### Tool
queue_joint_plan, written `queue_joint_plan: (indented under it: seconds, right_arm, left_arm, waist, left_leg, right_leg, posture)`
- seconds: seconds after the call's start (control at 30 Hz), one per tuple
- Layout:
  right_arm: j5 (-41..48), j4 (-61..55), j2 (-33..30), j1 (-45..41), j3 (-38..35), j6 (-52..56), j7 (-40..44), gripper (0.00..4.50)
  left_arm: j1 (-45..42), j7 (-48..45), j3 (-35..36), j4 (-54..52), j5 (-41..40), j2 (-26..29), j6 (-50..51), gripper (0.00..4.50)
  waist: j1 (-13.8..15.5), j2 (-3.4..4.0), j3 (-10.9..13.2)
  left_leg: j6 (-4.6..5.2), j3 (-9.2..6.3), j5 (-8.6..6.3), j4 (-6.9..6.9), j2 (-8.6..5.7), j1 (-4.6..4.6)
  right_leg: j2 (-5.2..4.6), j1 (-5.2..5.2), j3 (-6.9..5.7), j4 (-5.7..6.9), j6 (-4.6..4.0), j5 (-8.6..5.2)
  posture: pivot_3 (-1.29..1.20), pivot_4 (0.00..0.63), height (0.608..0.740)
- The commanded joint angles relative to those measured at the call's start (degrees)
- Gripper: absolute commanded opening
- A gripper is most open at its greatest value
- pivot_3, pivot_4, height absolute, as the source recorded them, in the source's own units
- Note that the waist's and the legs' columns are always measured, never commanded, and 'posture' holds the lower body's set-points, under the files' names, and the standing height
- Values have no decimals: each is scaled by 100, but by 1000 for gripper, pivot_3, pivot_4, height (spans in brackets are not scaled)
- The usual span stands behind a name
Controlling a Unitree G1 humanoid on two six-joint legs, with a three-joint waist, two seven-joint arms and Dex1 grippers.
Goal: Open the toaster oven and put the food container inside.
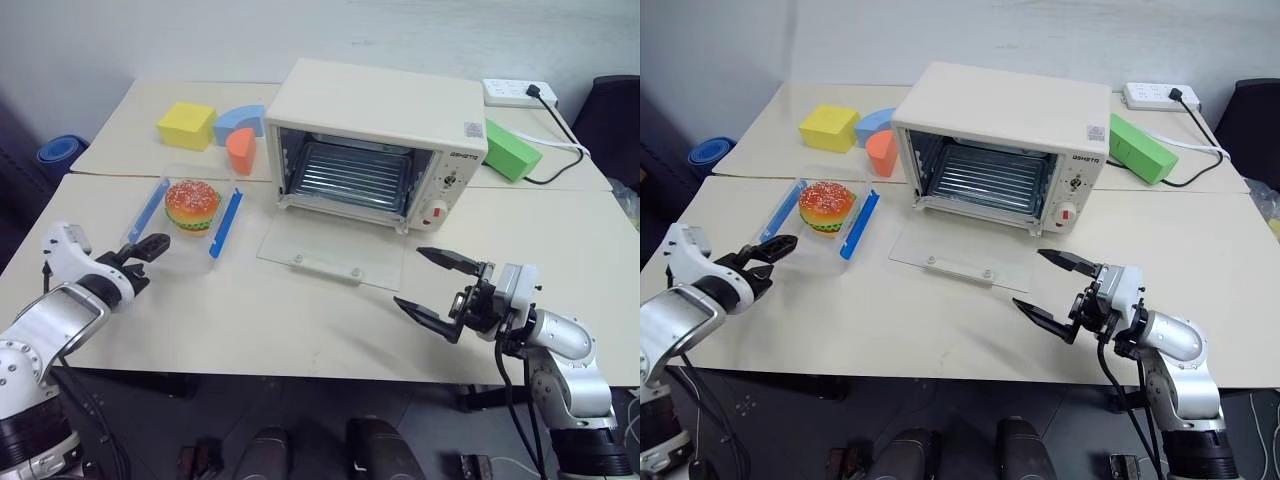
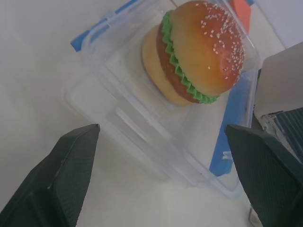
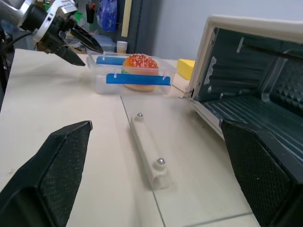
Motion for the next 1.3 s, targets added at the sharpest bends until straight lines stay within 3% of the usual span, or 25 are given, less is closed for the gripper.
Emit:
queue_joint_plan:
  seconds: [0.03,0.13,0.23,0.53,0.63,0.83,0.97,1.3]
  right_arm:
    - [41,-213,-22,124,-133,-162,-17,4500]
    - [61,-259,-6,210,-130,-172,-47,4500]
    - [69,-289,-9,268,-115,-172,-79,4500]
    - [-13,-261,-10,422,-156,-353,-158,4500]
    - [-26,-213,-27,426,-178,-406,-182,4500]
    - [-44,-234,-25,527,-200,-420,-249,4500]
    - [-43,-302,-64,687,-354,-429,-396,4500]
    - [-112,-647,-74,1434,-804,-471,-774,4500]
  left_arm:
    - [-244,168,-194,338,177,241,-31,4475]
    - [-367,154,-261,670,325,340,-26,4475]
    - [-544,88,-270,969,523,396,-55,3860]
    - [-941,-504,-190,1626,1232,871,111,1043]
    - [-1088,-975,-298,1805,1605,1128,233,356]
    - [-1523,-2746,-928,1988,2582,1912,549,273]
    - [-2054,-3577,-1307,1881,2860,2127,995,273]
    - [-3866,-4379,-2516,1706,3654,1115,1867,273]
  waist:
    - [-11,0,0]
    - [-11,0,0]
    - [-4,0,0]
    - [-15,0,0]
    - [-12,0,0]
    - [6,-2,1]
    - [14,-2,1]
    - [-3,-3,2]
  left_leg:
    - [-2,1,1,0,0,0]
    - [-7,2,4,0,1,0]
    - [-8,2,6,0,0,1]
    - [-10,2,8,-1,0,1]
    - [-11,3,8,-2,0,0]
    - [-10,-2,9,-2,-6,-6]
    - [-8,-9,9,-3,-10,-11]
    - [-4,-8,11,-3,-14,-13]
  right_leg:
    - [1,-1,0,1,0,0]
    - [5,-4,0,3,0,0]
    - [3,-3,1,3,0,0]
    - [4,-4,0,4,0,0]
    - [4,-5,1,4,0,0]
    - [0,-6,-3,2,0,0]
    - [-6,-6,-6,-2,0,0]
    - [-6,-7,-5,3,4,1]
  posture:
    - [0,150,740]
    - [0,150,740]
    - [0,150,740]
    - [0,150,740]
    - [0,150,740]
    - [0,150,740]
    - [0,150,740]
    - [0,150,740]
